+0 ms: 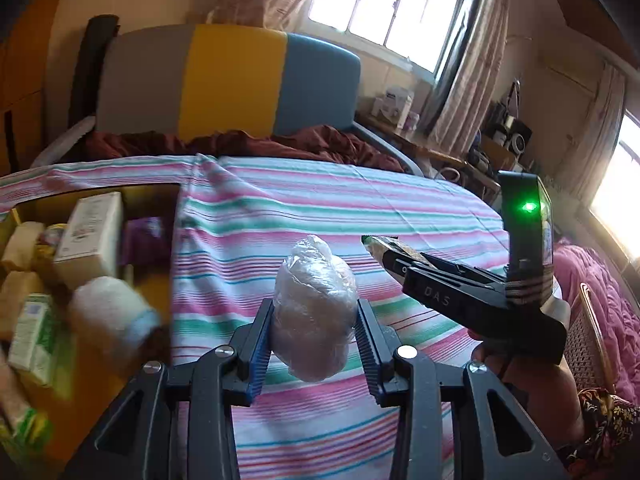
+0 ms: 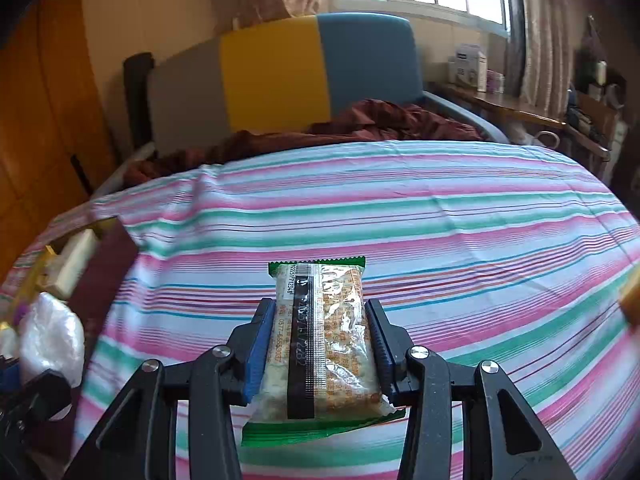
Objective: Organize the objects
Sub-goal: 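Carry the plastic bag to the tray with the left tool while the right tool carries the bar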
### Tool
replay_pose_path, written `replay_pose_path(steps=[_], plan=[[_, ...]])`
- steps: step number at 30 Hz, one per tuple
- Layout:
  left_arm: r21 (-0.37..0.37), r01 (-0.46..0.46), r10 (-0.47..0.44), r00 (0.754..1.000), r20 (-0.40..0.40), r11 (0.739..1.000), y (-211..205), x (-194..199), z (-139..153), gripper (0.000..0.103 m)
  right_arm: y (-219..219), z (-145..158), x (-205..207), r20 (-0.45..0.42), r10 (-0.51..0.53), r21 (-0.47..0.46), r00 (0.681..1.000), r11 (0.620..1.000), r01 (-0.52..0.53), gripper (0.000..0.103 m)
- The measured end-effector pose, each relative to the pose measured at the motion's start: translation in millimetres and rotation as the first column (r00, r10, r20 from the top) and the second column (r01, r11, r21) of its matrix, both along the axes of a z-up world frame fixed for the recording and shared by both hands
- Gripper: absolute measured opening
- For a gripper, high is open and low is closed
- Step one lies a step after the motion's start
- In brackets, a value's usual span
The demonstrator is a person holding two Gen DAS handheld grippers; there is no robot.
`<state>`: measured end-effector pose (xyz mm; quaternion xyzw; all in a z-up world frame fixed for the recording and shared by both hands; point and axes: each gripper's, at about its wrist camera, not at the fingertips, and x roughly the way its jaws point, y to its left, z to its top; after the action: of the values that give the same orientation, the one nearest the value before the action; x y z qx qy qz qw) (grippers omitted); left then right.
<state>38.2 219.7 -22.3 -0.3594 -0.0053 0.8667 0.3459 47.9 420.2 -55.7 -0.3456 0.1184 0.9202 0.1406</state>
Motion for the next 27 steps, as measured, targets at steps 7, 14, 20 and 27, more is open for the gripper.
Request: replay_pose_path(steps=[7,14,20,27], plan=[[0.016,-0.085,0.084,0.995,0.051,0.996,-54.3,-7.5,4.9,0.039,-39.7,23.2,5.2,-0.066,0.088,-0.041,0.994,0.995,-0.091,0.046],[0.024,-0.173,0.17,0.981,0.089,0.985,-90.7,-14.0,1.9,0.039,-80.4,40.7,8.8,-0.107,0.184,-0.038,0.977,0.981,-0.189,0.046],[0.0,-0.225,0.224,0.968,0.115,0.974,-112.8,-19.0,-7.1,0.039,-104.7,50.6,14.3,-0.135,0.246,-0.057,0.96,0.965,-0.256,0.046],[-0.025,-0.272,0.273,0.947,0.172,0.962,-140.7,-25.9,-21.8,0.04,-128.5,54.6,13.9,-0.137,0.303,-0.055,0.943,0.948,-0.313,0.046]])
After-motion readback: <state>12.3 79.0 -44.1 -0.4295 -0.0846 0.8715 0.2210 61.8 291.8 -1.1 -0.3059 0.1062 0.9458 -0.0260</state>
